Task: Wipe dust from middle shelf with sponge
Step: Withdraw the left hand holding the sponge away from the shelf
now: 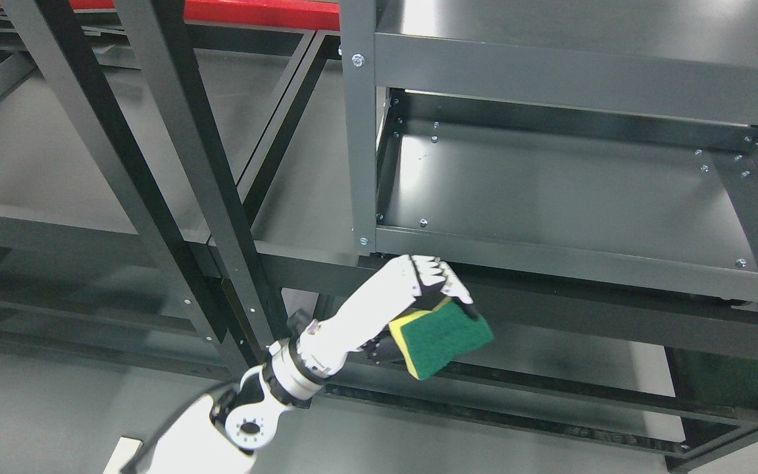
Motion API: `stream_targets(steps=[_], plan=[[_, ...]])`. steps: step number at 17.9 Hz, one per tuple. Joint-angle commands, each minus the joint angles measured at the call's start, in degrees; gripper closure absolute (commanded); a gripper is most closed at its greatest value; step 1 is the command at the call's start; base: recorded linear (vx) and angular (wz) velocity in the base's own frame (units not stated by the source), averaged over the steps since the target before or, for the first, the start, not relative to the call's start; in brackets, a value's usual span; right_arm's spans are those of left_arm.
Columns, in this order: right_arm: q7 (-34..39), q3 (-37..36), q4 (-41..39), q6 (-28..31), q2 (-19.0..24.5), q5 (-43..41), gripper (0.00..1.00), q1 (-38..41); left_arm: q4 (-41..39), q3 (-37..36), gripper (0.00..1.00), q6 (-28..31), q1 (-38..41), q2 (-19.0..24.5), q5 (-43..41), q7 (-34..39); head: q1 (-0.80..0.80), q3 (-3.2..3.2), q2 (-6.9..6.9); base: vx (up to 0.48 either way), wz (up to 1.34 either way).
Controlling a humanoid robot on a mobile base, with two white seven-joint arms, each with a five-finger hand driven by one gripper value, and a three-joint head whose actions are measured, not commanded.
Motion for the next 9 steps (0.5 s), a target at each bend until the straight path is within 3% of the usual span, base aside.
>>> stream_targets(steps=[1,7,9], plan=[[0.0,0.0,-1.0,0.0,-1.0,0.0,0.00,0.0,-2.3,19.6,1.00,8.8,14.7,-8.3,8.0,-0.5,0.00,0.00,0.00,0.000,0.00],[0.0,0.0,-1.0,0.0,-1.0,0.0,0.00,0.0,-11.6,20.8,1.00,23.6,14.8,-8.3,17.7,-0.5,0.00,0.00,0.00,0.000,0.00],[0.0,0.0,-1.0,0.0,-1.0,0.0,0.00,0.0,-12.8,20.1,1.00,23.9,14.8,-8.3,17.9,-0.5,0.00,0.00,0.00,0.000,0.00]])
